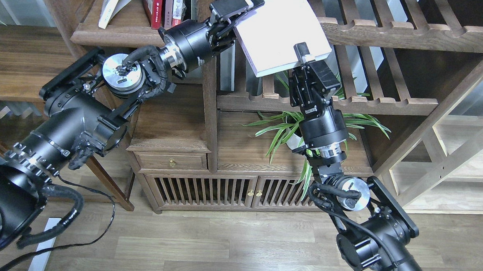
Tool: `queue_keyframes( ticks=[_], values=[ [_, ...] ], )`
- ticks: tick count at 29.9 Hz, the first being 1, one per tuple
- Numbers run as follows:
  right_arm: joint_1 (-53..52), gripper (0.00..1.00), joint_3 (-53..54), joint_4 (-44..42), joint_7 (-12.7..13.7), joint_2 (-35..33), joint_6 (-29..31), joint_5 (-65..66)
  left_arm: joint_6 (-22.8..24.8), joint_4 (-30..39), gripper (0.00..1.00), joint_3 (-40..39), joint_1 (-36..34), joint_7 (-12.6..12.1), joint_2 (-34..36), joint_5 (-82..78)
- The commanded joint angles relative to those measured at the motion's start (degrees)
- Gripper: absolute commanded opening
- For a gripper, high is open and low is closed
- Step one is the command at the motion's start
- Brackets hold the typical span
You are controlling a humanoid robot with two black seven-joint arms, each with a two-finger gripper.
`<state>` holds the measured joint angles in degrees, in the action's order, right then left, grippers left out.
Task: Organize books on shelf
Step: 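Grasp the white book's top edge with the left gripper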
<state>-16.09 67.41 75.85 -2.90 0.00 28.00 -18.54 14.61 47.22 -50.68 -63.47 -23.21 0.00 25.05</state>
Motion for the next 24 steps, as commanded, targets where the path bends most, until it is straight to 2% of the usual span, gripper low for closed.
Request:
queue_keyframes(
  ticks=[1, 6, 12, 20, 22, 24],
  values=[
    [0.0, 0.02, 0.0, 0.0, 0.0, 0.0, 0.0, 0.0, 0.1, -0.1, 0.54, -0.1, -0.2, -0.1, 0.0, 0.1],
    [-0.1, 0.03, 0.0, 0.0, 0.1, 0.0, 0.0, 0.1, 0.2, -0.1, 0.47, -0.1, -0.2, -2.1, 0.0, 0.1],
    [-0.1, 0.03, 0.0, 0.0, 0.1, 0.0, 0.0, 0.1, 0.4, 0.0, 0.39, 0.0, -0.3, -2.5, 0.0, 1.3],
    [-0.1, 0.03, 0.1, 0.0, 0.1, 0.0, 0.0, 0.1, 0.8, 0.3, 0.19, 0.0, -0.3, -3.3, 0.0, 4.0],
    [0.0, 0.05, 0.3, 0.0, 0.0, 0.0, 0.0, 0.1, 0.9, 0.2, 0.12, 0.0, -0.3, -3.5, 0.0, 4.8],
    [0.1, 0.14, 0.5, -0.1, 0.0, 0.0, 0.0, 0.1, 1.4, 0.2, 0.07, 0.0, -0.3, -3.9, 0.0, 5.8]
  ],
)
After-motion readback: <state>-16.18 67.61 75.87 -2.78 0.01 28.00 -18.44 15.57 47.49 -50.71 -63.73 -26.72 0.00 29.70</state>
